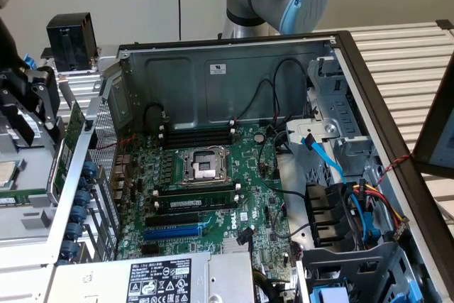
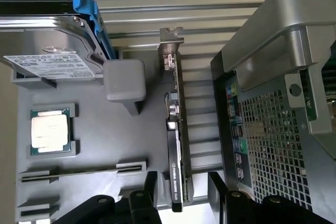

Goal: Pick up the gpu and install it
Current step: 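Pick up the gpu and move the gpu toward the slot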

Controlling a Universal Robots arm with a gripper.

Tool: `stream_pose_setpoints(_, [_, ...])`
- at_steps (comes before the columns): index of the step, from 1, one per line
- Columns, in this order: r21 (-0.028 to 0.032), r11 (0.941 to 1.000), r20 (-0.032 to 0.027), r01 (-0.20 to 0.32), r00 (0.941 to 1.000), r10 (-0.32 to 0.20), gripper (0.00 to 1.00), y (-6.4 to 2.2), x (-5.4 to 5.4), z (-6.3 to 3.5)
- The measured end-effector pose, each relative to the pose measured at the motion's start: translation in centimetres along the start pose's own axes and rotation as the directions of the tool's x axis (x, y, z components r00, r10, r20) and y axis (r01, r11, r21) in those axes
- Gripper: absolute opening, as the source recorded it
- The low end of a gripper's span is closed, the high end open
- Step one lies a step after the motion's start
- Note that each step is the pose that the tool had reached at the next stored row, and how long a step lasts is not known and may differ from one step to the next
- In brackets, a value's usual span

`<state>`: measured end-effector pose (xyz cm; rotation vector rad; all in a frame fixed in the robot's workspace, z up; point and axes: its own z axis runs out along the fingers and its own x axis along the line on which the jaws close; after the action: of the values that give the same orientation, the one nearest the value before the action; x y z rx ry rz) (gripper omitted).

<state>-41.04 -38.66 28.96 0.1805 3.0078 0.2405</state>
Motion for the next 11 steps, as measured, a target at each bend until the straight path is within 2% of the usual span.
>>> stream_pose_setpoints(2, [0.0005,1.0,0.0015,-0.002,1.0,0.002,0.51,0.07,0.22,0.24])
stream_pose_setpoints(5, [-0.0003,1.0,0.0077,-0.004,1.0,0.004,0.51,0.02,0.76,0.56])
stream_pose_setpoints(7, [-0.0011,1.0,0.0156,-0.005,0.9999,0.005,0.51,-0.02,0.94,0.71])
stream_pose_setpoints(10, [-0.0029,1.0,0.0307,-0.004,0.9995,0.004,0.51,-0.03,1.01,0.92])
stream_pose_setpoints(11, [-0.003,1.0,0.0318,-0.005,0.9995,0.005,0.51,0.01,1.03,1.02])
